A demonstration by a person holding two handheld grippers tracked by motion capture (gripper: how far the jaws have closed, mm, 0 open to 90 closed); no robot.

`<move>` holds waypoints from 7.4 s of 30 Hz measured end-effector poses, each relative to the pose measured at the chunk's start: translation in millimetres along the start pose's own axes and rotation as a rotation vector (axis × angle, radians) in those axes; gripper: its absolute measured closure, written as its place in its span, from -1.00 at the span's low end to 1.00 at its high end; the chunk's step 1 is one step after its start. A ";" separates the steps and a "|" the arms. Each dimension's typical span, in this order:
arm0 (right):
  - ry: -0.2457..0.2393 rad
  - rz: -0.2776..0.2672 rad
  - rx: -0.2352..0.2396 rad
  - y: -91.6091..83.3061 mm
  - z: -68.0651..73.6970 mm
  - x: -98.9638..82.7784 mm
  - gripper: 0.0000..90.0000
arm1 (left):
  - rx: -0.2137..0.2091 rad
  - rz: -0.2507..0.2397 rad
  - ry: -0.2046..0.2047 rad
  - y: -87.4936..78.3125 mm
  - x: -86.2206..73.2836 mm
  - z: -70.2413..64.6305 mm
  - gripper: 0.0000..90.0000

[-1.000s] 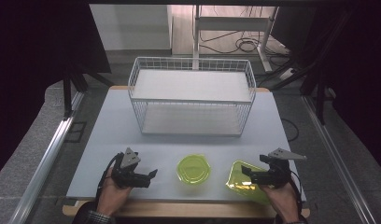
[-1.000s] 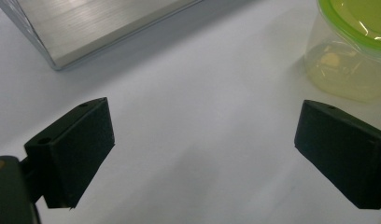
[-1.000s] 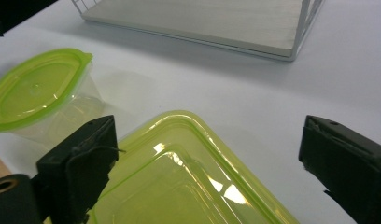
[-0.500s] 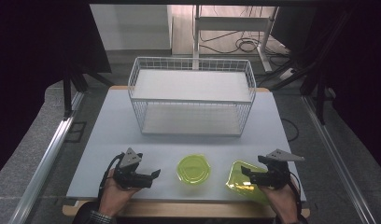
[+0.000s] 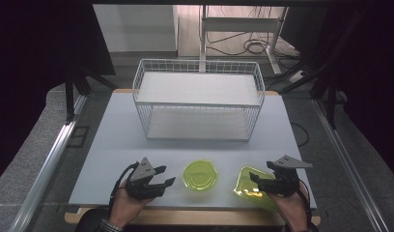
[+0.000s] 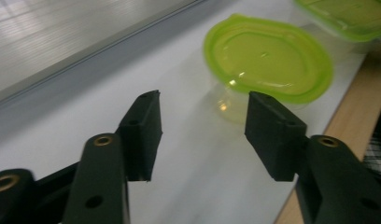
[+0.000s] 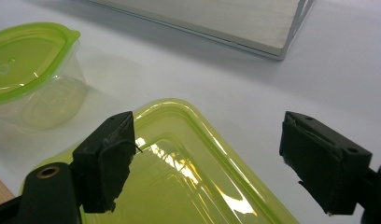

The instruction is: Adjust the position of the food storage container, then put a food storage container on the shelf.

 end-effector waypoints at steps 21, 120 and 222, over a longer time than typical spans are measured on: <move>-0.019 -0.011 -0.040 -1.7 -0.7 -0.9 -0.44 | -0.159 0.004 0.087 25.4 33.6 -52.3 1.00; 0.113 0.087 -0.038 -82.9 -28.3 -43.5 0.98 | -0.041 0.087 -0.066 37.9 7.3 11.2 1.00; 0.424 0.236 0.456 78.1 33.8 19.4 0.65 | 0.003 0.115 0.095 30.9 -13.5 7.5 -0.81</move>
Point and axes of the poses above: each handheld gripper's, and its own axes: y roughly forward along the jaws, x roughly out of its top, z roughly to its left, the point moved 5 cm from there along y, roughly forward along the jaws, and after that the axes turned 2 degrees about -x, right-handed, at the moved point
